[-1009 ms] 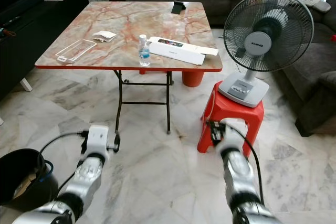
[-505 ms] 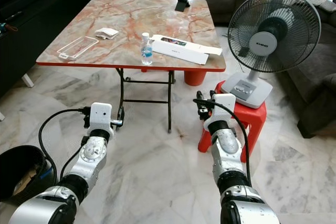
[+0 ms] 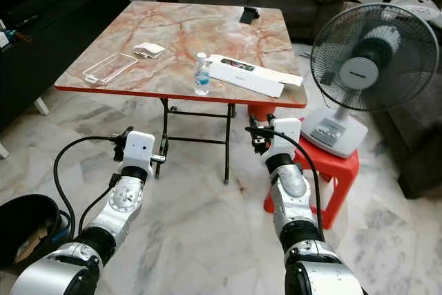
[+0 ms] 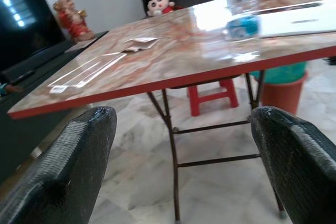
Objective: Picking trash to rubbish bin
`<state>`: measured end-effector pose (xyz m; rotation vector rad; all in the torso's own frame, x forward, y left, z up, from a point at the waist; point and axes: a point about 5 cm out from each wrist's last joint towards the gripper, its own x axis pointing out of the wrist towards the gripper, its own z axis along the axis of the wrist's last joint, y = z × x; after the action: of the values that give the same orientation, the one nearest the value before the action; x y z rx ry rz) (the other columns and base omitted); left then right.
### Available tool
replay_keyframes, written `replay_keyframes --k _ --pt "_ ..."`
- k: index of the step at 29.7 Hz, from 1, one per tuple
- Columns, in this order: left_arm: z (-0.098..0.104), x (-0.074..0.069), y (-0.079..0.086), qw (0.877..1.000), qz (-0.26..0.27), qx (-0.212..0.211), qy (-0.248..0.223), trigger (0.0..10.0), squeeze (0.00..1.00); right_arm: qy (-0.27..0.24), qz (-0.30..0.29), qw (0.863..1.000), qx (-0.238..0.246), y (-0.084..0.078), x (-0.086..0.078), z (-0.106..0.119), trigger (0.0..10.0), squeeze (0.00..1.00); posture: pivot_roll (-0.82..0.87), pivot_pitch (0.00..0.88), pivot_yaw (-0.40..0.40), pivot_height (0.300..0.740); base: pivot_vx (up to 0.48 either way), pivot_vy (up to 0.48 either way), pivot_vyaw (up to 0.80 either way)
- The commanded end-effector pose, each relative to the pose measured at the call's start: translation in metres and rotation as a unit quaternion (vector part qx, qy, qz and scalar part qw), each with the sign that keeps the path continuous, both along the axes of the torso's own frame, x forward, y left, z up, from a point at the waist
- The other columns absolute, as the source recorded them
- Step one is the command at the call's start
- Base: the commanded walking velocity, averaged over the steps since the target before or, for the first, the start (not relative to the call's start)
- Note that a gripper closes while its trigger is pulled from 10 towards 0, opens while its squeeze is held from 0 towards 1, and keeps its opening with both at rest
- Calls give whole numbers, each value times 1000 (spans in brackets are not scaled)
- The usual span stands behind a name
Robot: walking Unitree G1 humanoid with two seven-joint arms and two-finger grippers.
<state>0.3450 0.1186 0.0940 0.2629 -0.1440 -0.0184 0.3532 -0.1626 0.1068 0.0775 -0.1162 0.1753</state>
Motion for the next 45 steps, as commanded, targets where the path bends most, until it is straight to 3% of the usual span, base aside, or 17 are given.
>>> replay_keyframes --k 1,19,30,45 --pt "12 5 1 1000 6 -4 -27 10000 0 -18 15 1000 4 8 6 12 10000 0 -42 20 -46 740 480 0 0" --pt "18 6 -3 999 1 -8 -43 10000 0 -24 36 999 6 15 6 15 10000 0 -41 5 -52 740 480 0 -163" --pt "31 6 -10 996 -23 -5 -82 10000 0 -30 40 999 10 17 7 18 10000 0 -39 5 -54 740 456 0 0" --pt "53 4 -25 988 -59 5 -143 10000 0 -30 40 999 14 17 5 16 10000 0 -40 14 -54 740 37 0 0"
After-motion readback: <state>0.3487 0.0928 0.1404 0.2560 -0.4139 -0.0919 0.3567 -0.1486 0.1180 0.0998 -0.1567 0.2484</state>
